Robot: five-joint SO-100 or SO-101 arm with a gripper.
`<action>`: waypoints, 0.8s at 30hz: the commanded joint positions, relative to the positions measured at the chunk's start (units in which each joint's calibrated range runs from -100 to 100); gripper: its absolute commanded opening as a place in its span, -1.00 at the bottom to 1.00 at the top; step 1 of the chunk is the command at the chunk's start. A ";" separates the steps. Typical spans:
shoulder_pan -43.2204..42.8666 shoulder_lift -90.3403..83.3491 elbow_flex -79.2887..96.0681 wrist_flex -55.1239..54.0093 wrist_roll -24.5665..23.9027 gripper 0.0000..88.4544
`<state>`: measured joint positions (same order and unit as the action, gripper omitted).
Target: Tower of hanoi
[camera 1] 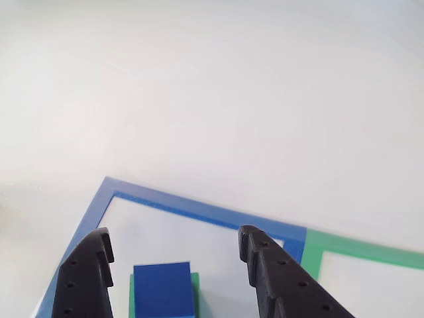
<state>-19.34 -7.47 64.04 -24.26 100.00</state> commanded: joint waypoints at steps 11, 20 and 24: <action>8.85 -25.62 -26.20 59.43 0.00 -1.00; 19.15 -30.67 -55.00 100.70 0.00 -1.00; 23.80 -28.67 -70.81 114.79 0.00 -1.00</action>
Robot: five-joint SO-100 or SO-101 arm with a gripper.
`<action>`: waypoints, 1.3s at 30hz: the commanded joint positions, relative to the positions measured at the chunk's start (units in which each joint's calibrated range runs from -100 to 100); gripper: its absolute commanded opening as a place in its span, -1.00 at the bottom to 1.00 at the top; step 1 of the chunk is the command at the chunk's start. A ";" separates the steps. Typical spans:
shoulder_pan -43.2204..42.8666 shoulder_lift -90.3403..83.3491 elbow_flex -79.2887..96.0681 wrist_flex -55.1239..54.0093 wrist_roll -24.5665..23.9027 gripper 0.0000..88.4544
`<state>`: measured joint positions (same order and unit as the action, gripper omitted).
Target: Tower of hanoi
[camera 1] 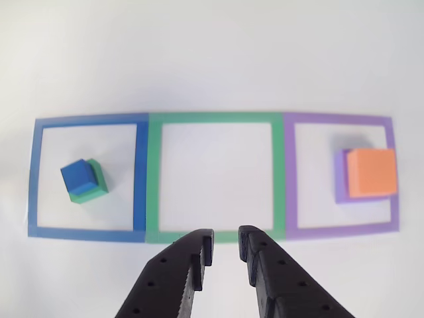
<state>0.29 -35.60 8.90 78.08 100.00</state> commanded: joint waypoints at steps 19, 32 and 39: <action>24.37 -3.66 -18.13 18.60 0.00 -0.82; 35.28 -14.32 22.86 -16.12 0.00 -0.49; 37.26 -13.60 39.12 -36.76 0.00 -0.22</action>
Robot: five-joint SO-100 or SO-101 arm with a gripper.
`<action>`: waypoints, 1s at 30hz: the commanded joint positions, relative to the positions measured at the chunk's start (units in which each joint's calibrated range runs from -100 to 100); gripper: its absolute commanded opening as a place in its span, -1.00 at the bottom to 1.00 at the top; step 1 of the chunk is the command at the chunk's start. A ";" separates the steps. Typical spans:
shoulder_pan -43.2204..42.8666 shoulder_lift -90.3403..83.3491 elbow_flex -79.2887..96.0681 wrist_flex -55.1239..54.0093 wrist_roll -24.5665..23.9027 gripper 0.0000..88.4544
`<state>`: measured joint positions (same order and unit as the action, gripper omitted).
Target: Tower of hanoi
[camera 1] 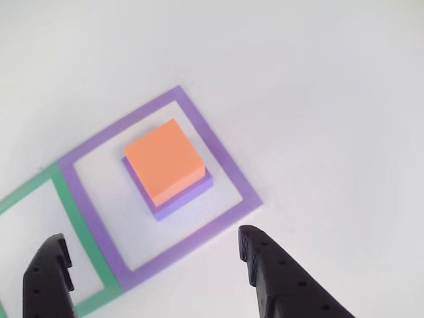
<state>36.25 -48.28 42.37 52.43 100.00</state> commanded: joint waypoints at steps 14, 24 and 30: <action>0.08 13.58 25.47 -53.04 0.00 -0.18; 0.85 28.41 26.38 -71.66 0.00 -0.18; 0.39 34.98 26.74 -79.10 0.00 -0.16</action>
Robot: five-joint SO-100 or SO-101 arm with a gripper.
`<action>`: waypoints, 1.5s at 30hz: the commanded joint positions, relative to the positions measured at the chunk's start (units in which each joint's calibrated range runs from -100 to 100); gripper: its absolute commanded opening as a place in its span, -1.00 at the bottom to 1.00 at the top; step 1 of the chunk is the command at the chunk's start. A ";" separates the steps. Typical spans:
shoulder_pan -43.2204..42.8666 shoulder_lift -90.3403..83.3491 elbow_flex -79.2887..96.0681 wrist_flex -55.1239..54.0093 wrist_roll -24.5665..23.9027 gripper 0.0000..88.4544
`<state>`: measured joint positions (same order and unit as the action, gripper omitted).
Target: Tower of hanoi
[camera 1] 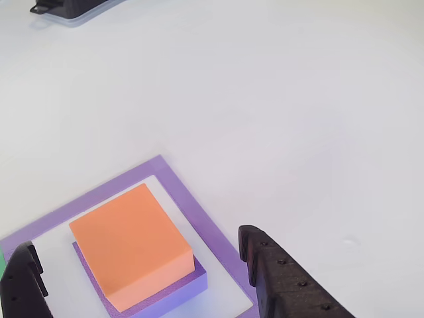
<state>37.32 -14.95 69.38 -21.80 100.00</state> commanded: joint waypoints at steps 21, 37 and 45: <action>-2.13 13.74 1.82 -20.81 0.00 -0.15; -2.66 18.23 -2.45 -22.19 0.00 -0.15; -3.04 20.71 -5.18 -22.19 0.00 -0.15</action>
<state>35.18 5.88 66.71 -42.62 100.00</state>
